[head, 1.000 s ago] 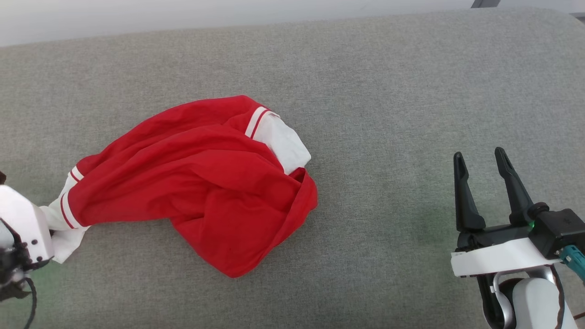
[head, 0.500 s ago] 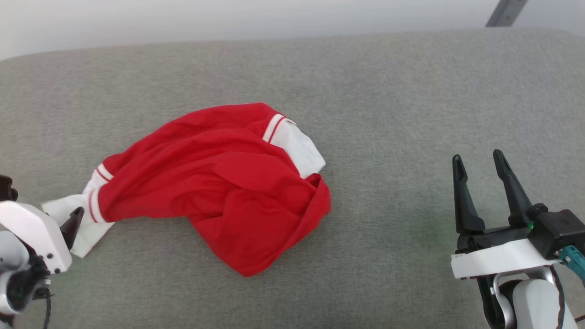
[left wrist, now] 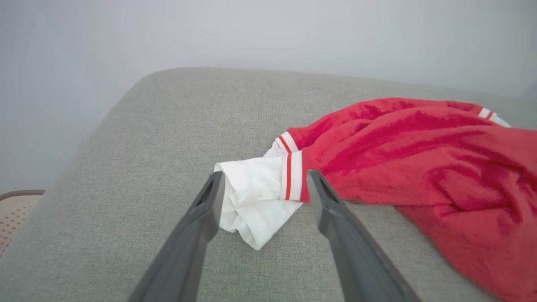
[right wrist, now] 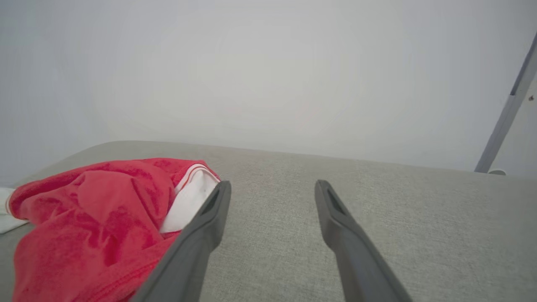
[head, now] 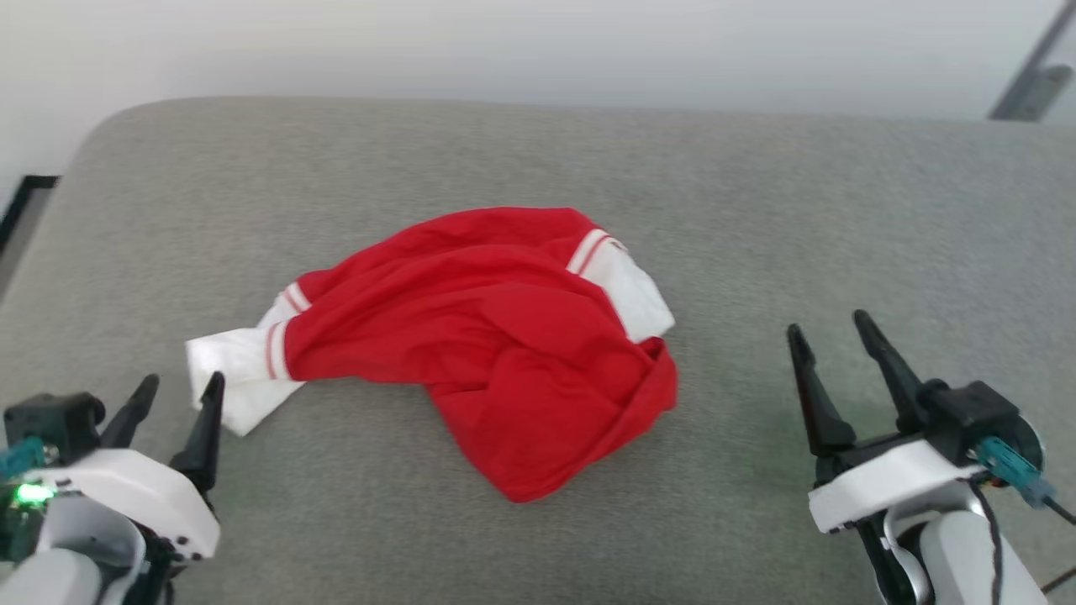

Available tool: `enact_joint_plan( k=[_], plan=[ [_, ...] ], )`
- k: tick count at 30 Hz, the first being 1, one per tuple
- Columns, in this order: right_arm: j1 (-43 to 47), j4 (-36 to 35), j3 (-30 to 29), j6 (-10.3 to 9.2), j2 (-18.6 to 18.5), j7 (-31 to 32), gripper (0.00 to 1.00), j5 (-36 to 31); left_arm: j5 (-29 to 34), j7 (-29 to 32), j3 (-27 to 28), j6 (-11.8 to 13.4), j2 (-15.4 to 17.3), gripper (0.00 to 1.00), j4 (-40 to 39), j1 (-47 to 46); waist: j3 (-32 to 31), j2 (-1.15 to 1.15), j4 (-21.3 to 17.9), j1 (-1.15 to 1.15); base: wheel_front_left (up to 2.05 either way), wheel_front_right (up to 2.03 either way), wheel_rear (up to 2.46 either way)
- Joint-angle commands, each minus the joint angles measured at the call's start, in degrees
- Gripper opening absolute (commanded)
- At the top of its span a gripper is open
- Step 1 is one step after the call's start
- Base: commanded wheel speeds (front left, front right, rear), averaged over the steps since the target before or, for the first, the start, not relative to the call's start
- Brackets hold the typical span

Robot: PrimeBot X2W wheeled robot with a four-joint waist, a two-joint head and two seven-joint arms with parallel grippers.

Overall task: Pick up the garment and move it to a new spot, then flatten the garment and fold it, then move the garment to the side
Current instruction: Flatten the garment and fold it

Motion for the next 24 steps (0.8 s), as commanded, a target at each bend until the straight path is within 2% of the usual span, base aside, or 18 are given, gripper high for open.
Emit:
enact_joint_plan(
  k=[1,6,10,18,24],
  plan=[
    [-1.61,1.26,1.23,0.01,-0.68,0.72,1.00,0.83,0.70,-2.45,0.18,0.38,-0.87,1.00,-0.63,1.14,-0.91,0.00,2.06,0.00,0.00,0.00,0.00],
    [-5.24,5.05,5.29,0.01,-2.89,3.62,1.00,3.17,2.55,-8.75,0.22,0.86,-3.14,1.00,-1.34,2.61,-1.11,0.00,5.11,0.00,0.00,0.00,0.00],
    [-8.87,7.81,8.31,0.00,-4.66,6.74,1.00,5.50,2.92,-11.55,0.49,0.92,-5.27,1.00,-1.39,3.40,-0.57,0.00,7.40,0.00,0.00,0.00,0.00],
    [-15.89,14.34,13.50,0.01,-7.79,15.44,1.00,8.30,5.00,-13.48,1.37,-0.94,-10.56,1.00,-0.98,4.28,0.78,0.00,12.00,0.00,0.00,0.00,0.00],
    [-20.12,19.93,16.30,0.01,-9.47,23.87,1.00,10.47,8.16,-13.57,4.39,-2.87,-14.81,1.00,-1.64,4.38,1.80,0.00,15.18,0.00,0.00,0.00,0.00]
  ],
)
